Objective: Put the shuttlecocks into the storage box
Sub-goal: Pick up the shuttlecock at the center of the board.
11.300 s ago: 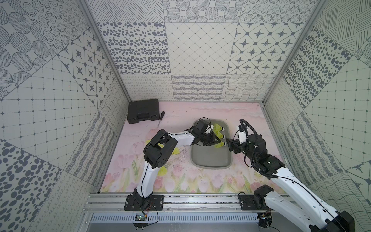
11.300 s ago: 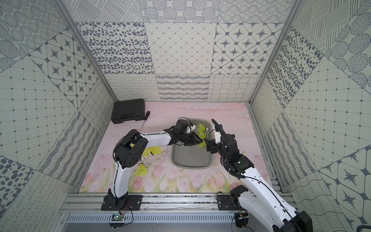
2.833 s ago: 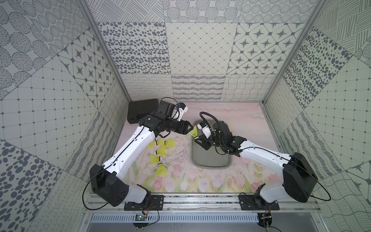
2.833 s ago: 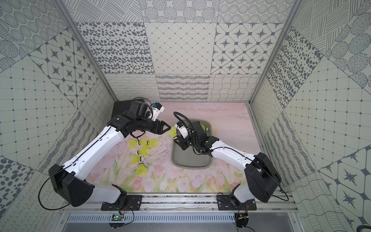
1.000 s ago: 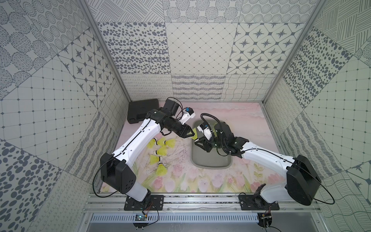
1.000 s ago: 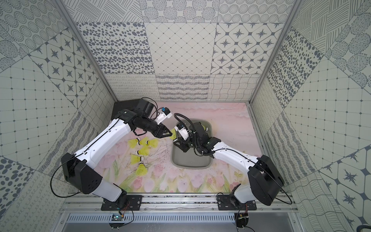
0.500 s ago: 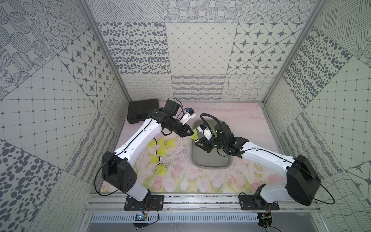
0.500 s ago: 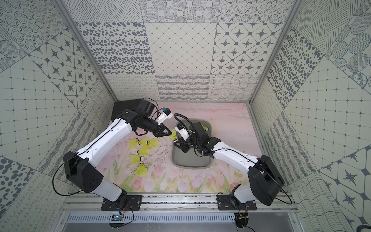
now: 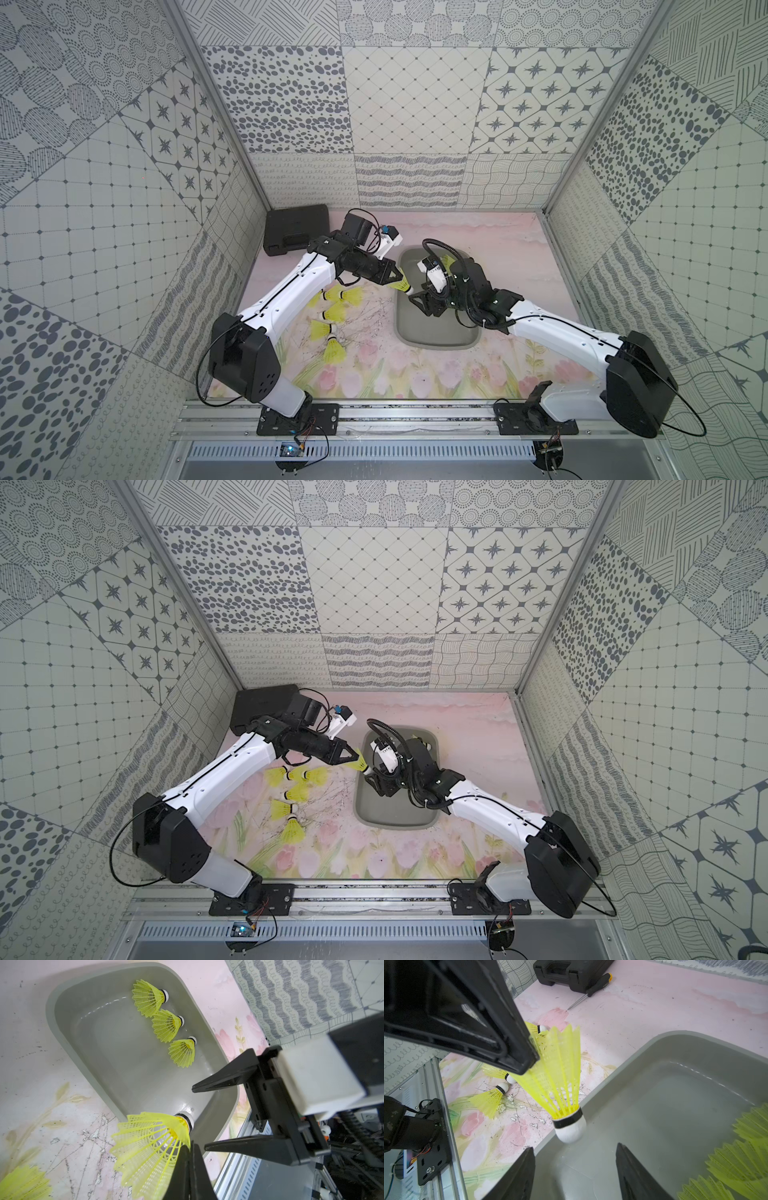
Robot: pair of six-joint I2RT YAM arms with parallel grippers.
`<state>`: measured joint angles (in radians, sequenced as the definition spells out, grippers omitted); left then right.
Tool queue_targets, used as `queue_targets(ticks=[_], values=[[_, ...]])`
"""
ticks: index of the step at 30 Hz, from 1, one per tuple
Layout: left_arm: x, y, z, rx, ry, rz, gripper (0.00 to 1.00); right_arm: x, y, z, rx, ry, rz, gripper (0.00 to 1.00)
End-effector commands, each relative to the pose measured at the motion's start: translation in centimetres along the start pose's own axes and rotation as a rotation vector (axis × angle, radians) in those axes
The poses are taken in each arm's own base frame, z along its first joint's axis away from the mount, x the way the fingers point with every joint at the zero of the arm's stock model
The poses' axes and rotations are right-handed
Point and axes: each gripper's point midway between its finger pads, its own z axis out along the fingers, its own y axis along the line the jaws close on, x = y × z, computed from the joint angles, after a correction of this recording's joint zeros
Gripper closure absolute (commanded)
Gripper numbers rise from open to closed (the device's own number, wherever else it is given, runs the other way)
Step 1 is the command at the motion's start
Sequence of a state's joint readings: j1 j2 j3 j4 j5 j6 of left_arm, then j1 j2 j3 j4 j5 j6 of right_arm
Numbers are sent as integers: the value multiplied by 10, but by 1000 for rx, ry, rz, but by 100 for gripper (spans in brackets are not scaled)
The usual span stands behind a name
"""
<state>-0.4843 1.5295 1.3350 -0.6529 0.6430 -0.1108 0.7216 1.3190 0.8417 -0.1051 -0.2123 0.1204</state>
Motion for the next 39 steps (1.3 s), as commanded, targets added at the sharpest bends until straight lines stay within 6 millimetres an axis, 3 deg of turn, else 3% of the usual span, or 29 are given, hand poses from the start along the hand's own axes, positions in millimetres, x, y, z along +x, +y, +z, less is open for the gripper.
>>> queue_targets(ticks=[1,9,17,25,39], values=[[-53,-16,-1,140,-271,-204,100,-15,-20,-20,106,-98,-4,30],[-57,-11,18,146,-382,-391,100,-5,-67,-71,276,-188,96,24],[-45,-16,49,143,-391,-487,100,8,-110,-114,452,-239,210,23],[-26,-26,83,175,-345,-566,100,15,-126,-126,506,-239,252,22],[6,-48,133,206,-259,-644,100,19,-134,-130,526,-233,272,21]])
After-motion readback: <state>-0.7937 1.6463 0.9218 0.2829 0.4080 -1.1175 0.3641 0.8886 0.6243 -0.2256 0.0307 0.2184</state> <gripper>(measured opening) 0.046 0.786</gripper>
